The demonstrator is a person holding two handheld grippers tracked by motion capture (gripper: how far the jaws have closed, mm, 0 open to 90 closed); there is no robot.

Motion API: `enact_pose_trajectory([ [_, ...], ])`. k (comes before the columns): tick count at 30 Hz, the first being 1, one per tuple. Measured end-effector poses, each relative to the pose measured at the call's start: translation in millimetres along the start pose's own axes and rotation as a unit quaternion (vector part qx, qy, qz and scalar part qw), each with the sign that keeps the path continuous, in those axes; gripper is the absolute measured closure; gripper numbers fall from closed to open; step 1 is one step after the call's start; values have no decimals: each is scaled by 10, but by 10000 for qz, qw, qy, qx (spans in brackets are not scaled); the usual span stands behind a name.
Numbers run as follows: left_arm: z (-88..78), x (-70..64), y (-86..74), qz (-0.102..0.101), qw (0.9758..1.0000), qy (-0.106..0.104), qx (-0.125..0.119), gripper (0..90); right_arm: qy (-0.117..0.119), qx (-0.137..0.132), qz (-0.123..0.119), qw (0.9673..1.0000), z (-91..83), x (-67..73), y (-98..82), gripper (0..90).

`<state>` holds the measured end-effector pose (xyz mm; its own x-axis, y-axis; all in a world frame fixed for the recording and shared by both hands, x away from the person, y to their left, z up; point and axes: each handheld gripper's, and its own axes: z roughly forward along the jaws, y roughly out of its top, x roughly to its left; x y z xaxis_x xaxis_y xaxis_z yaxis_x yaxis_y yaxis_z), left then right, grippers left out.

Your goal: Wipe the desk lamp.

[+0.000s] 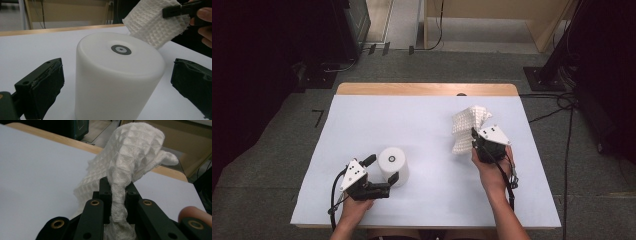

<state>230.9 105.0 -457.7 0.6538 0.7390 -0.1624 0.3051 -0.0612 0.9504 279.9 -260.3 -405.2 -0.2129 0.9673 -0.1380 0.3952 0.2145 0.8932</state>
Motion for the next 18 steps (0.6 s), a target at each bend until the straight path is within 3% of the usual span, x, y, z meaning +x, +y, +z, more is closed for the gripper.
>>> enact_pose_trajectory([
  [2, 0, -5, 3, 51, 10000, 8, 7, 0, 325, 156, -107, 9993, -58, 83, -35, 810],
  [5, 4, -13, 0, 7, 10000, -35, 14, 0, 957, 407, -167, 9944, -20, 224, -211, 799],
  [9, 6, -21, 8, 40, 10000, -57, 26, 0, 1805, 710, 16, 9810, 141, 368, -509, 780],
  [11, 2, -23, 4, 28, 10000, -83, 21, 0, 1909, 725, -41, 9789, 181, 420, -605, 779],
  [13, 11, -22, -2, 90, 9999, -70, 38, 0, 2066, 703, 297, 9754, 201, 375, -657, 772],
  [15, 20, -7, -7, 29, 9999, -76, 61, 0, 1897, 748, 290, 9786, 232, 323, -678, 752],
  [18, 26, -13, -12, 51, 9999, -82, 71, 0, 1863, 752, 543, 9781, 254, 221, -699, 606],
])
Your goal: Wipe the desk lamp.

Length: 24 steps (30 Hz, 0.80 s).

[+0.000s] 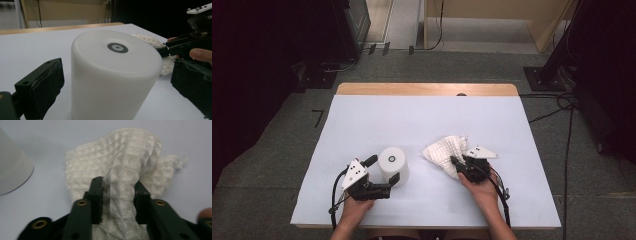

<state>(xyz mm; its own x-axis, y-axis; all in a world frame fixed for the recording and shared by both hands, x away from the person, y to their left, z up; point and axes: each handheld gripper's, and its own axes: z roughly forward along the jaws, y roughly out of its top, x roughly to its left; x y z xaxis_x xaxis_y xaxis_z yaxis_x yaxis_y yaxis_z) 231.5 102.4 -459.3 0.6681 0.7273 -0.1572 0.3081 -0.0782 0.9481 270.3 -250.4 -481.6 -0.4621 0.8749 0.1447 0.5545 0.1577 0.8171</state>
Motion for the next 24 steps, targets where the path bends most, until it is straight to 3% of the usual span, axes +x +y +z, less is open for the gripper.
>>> enact_pose_trajectory([
  [1, 3, -3, 1, 11, 10000, 6, 6, 0, -52, 19, 119, 9999, 12, -25, -7, 523],
  [3, 4, -13, 2, 20, 10000, 12, 16, 0, -255, 53, 131, 9996, 44, -37, -19, 376],
  [5, 6, -39, -1, 100, 9999, 41, 46, 0, -665, -103, 58, 9977, 35, -16, -12, 267],
  [8, 18, -67, -21, 223, 9996, 118, 100, 0, -964, -483, 56, 9942, -75, 21, 29, 236],
  [10, 38, -70, -39, 216, 9996, 147, 137, 0, -1072, -785, -96, 9911, -176, 78, 55, 262],
  [11, 49, -69, -46, 231, 9995, 150, 145, 0, -1047, -908, -194, 9902, -219, 106, 64, 291],
  [13, 57, -72, -55, 249, 9994, 172, 164, 0, -630, -1040, -271, 9922, -277, 153, 75, 350],
  [15, 60, -64, -56, 239, 9994, 178, 164, 0, -105, -846, -265, 9960, -232, 199, 80, 327],
  [17, 60, -57, -58, 205, 9995, 199, 164, 0, 90, -398, -299, 9987, -99, 226, 65, 285],
  [20, 62, -60, -65, 194, 9994, 203, 176, 0, -325, 33, -462, 9984, 83, 211, 14, 262],
  [24, 67, -32, -77, 141, 9995, 193, 209, 0, -513, 474, -267, 9972, 214, 123, -12, 195],
])
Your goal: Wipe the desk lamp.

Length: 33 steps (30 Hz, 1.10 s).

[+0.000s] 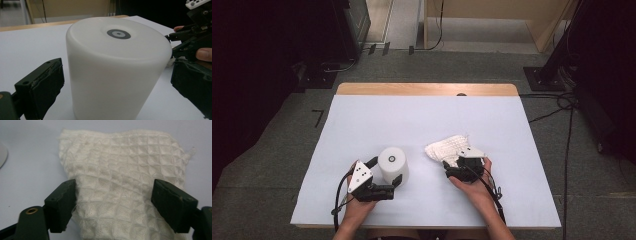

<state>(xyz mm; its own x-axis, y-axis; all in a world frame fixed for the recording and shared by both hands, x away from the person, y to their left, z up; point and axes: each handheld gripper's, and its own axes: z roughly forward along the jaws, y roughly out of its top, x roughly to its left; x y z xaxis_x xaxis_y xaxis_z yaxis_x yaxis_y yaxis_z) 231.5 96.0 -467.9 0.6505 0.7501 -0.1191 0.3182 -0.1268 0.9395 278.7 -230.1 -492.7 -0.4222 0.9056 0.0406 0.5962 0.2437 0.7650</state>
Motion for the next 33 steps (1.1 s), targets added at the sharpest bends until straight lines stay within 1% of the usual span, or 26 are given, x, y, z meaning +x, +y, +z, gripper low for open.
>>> enact_pose_trajectory([
  [2, 5, 13, -8, -6, 10000, -24, 24, 0, -77, 75, -13, 9999, 14, 3, 16, 172],
  [4, 17, 16, -15, 0, 10000, -50, 24, 0, 33, 325, -74, 9994, 70, 25, 30, 135],
  [6, 32, 23, -22, -23, 9999, -100, -2, 0, -50, 508, -223, 9984, 109, 68, 52, 118],
  [8, 44, 18, -33, -19, 10000, -76, -6, 0, -169, 564, -346, 9977, 138, 96, 64, 122],
  [9, 47, 14, -38, -2, 10000, -57, 4, 0, -184, 559, -338, 9977, 138, 94, 65, 137],
  [10, 49, 11, -42, 19, 10000, -47, 26, 0, -190, 540, -312, 9979, 132, 84, 62, 174],
  [11, 53, 8, -45, 28, 10000, -35, 45, 0, -237, 488, -296, 9981, 118, 65, 58, 245],
  [12, 58, 7, -48, 28, 10000, -33, 72, 0, -275, 428, -244, 9984, 100, 39, 50, 325],
  [14, 74, 1, -56, -2, 9999, -26, 109, 0, -402, 293, -233, 9985, 71, -7, 26, 503],
  [16, 102, -21, -67, 56, 9999, 18, 155, 0, -529, 202, -300, 9979, 48, -48, 7, 705],
  [17, 111, -26, -67, 65, 9998, 40, 184, 0, -520, 160, -290, 9981, 40, -77, -1, 743],
  [18, 120, -25, -65, 27, 9998, 57, 195, 0, -433, 114, -240, 9987, 35, -105, -3, 762],
  [19, 126, -20, -63, -50, 9998, 39, 176, 0, -346, 62, -130, 9993, 23, -135, -7, 775],
  [20, 129, -14, -61, -93, 9998, 51, 165, 0, -302, 20, -49, 9995, 3, -150, -10, 778],
  [21, 134, -16, -61, -101, 9998, 72, 174, 0, -266, -76, -28, 9996, -17, -155, -15, 779],
  [22, 143, -24, -66, -37, 9997, 102, 197, 0, -233, -189, 0, 9996, -40, -153, -16, 780],
  [23, 150, -28, -69, 8, 9997, 125, 223, 0, -140, -312, 101, 9994, -76, -148, -11, 778],
  [25, 185, -43, -80, 51, 9994, 193, 296, 0, -74, -487, 189, 9986, -123, -135, 9, 777],
  [26, 207, -47, -85, 37, 9992, 247, 312, 0, -59, -575, 203, 9981, -151, -121, 24, 777],
  [28, 246, -53, -87, 15, 9987, 347, 371, 10, 66, -702, 207, 9973, -204, -98, 53, 776],
  [30, 266, -63, -83, 87, 9980, 464, 415, 48, 222, -770, 256, 9965, -247, -72, 77, 776],
  [31, 269, -63, -81, 107, 9980, 469, 406, 61, 278, -810, 262, 9960, -263, -59, 91, 776],
  [32, 272, -65, -78, 141, 9979, 483, 400, 65, 340, -832, 310, 9955, -283, -41, 102, 776],
  [33, 274, -73, -74, 259, 9975, 528, 398, 73, 430, -864, 322, 9948, -298, -27, 114, 776],
])
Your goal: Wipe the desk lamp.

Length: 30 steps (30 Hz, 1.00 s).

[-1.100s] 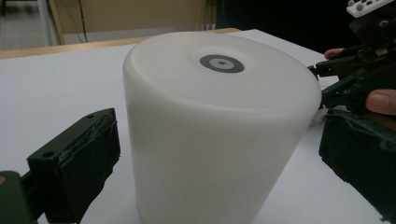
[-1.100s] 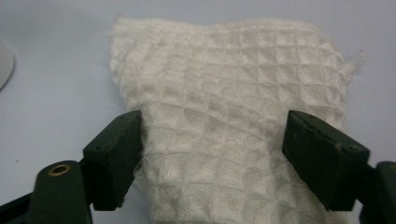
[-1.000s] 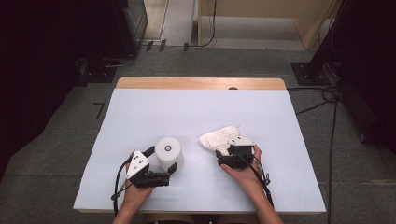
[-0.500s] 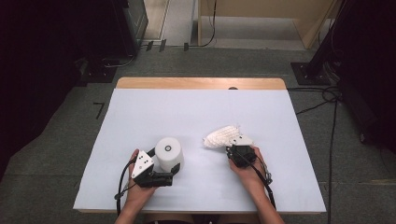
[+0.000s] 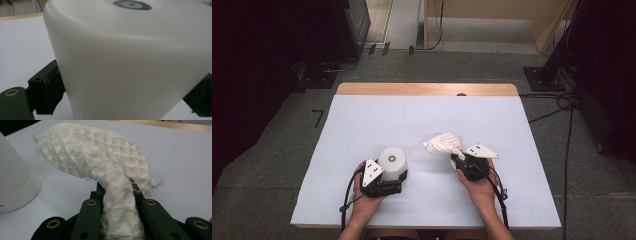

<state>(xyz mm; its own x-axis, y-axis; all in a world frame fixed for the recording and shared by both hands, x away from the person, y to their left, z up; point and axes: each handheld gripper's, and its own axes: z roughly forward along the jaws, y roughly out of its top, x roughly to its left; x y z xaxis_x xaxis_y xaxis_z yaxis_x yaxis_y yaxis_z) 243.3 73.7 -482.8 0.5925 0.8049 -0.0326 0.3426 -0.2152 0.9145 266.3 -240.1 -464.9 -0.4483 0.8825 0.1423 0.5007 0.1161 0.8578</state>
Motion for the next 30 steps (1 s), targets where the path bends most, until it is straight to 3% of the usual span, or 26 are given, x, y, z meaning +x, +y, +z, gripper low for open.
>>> enact_pose_trajectory([
  [2, 13, -15, 14, 156, 9999, 15, 17, 79, 195, -26, 52, 9998, -22, 44, 34, 776],
  [8, 38, -50, 54, 380, 9993, -37, 43, 85, 616, -315, 123, 9975, -119, 203, 169, 776],
  [13, 68, -175, 96, 580, 9981, -164, 82, 85, 979, -406, 125, 9943, -246, 395, 337, 776],
  [19, 124, -338, 141, 777, 9966, -191, 201, 85, 1273, -484, 303, 9902, -357, 583, 465, 776],
  [23, 133, -461, 161, 983, 9947, -223, 186, 86, 1759, -385, 582, 9819, -343, 667, 483, 776],
  [26, 128, -534, 179, 1021, 9943, -294, 121, 86, 2010, -263, 751, 9764, -277, 709, 458, 776],
  [28, 128, -561, 182, 1061, 9939, -270, 136, 87, 1974, -242, 799, 9768, -238, 726, 428, 777],
  [30, 121, -586, 176, 1141, 9931, -235, 131, 87, 1787, -256, 745, 9807, -226, 728, 415, 776],
])
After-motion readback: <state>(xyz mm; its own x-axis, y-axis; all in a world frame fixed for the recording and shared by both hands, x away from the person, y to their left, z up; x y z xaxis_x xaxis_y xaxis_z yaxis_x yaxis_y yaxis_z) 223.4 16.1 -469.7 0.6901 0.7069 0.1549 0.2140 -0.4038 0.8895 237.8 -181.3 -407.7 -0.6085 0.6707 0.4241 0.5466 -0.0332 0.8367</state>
